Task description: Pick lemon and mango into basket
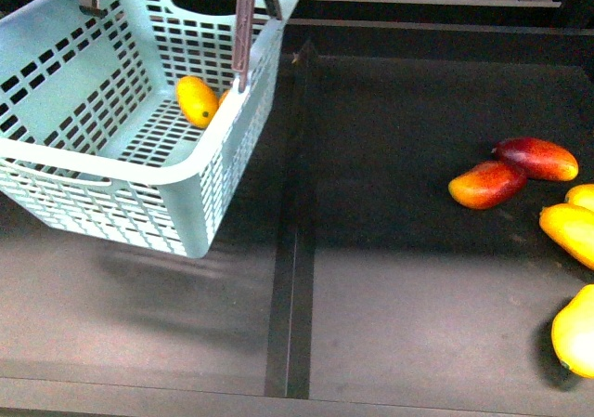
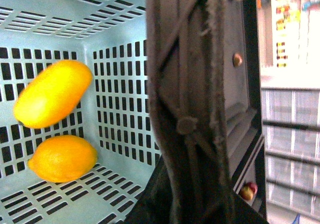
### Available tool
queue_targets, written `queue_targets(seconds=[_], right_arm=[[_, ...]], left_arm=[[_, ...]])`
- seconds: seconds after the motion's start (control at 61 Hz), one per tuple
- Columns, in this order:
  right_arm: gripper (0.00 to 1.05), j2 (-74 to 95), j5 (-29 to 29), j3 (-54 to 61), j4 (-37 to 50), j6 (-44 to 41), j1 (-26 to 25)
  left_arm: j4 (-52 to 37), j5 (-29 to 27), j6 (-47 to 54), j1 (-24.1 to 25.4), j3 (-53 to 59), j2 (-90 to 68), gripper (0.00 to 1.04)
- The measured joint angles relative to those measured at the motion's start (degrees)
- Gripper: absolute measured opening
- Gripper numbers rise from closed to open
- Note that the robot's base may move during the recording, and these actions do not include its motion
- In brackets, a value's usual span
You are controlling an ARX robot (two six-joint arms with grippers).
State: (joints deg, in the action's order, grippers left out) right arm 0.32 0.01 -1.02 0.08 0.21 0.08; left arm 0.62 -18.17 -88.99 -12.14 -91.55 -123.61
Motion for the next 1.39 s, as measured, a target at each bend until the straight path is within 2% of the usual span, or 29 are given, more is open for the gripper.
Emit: queue_targets(seconds=[0.115,0.246,0.508,0.606,0.672,0.786,1.0,1.065,1.114,1.131,1.163,1.196,1.245,1.311,1.393], right_arm=[[0.96,0.0,0.0,0.0,0.0,0.0,0.0],[0.96,0.0,0.0,0.0,0.0,0.0,0.0],[0.96,0.0,0.0,0.0,0.0,0.0,0.0],[0.96,0.0,0.0,0.0,0.0,0.0,0.0],[0.96,0.0,0.0,0.0,0.0,0.0,0.0],[0.96,0.0,0.0,0.0,0.0,0.0,0.0],[0.96,0.0,0.0,0.0,0.0,0.0,0.0],[0.96,0.0,0.0,0.0,0.0,0.0,0.0],[0.96,0.0,0.0,0.0,0.0,0.0,0.0],[0.96,0.0,0.0,0.0,0.0,0.0,0.0],[0.96,0.0,0.0,0.0,0.0,0.0,0.0],[0.96,0.0,0.1,0.0,0.0,0.0,0.0],[0.96,0.0,0.0,0.0,0.0,0.0,0.0],[0.96,0.0,0.0,0.0,0.0,0.0,0.0],[0.96,0.0,0.0,0.0,0.0,0.0,0.0]], left_arm=[[-0.4,0.0,-1.6,1.7,-2.4,-3.7,0.04],[0.5,3.6,-1.1,2.2,-3.5,-7.0,0.04],[-0.4,5.2,-0.8,1.4,1.6,-4.9,0.05],[-0.9,6.2,-0.9,1.7,3.3,-4.0,0.22],[-2.8,6.2,-0.9,2.2,6.0,-2.6,0.38],[-3.2,3.4,-1.9,3.4,12.6,3.8,0.61],[12.8,-6.3,-3.2,4.9,23.8,22.8,0.99],[15.1,-6.5,0.0,3.8,24.9,26.9,0.96],[-2.1,2.6,13.8,3.6,32.4,31.4,0.86],[-5.3,4.0,16.7,3.6,33.8,32.1,0.85],[-18.2,7.8,29.0,3.6,39.7,34.5,0.78],[-29.5,10.3,39.6,3.6,45.2,36.3,0.71],[-39.6,11.1,53.7,3.9,50.9,38.4,0.62],[-48.5,11.6,70.9,5.0,57.7,41.6,0.48],[-51.3,12.3,81.5,6.4,63.8,45.5,0.3]])
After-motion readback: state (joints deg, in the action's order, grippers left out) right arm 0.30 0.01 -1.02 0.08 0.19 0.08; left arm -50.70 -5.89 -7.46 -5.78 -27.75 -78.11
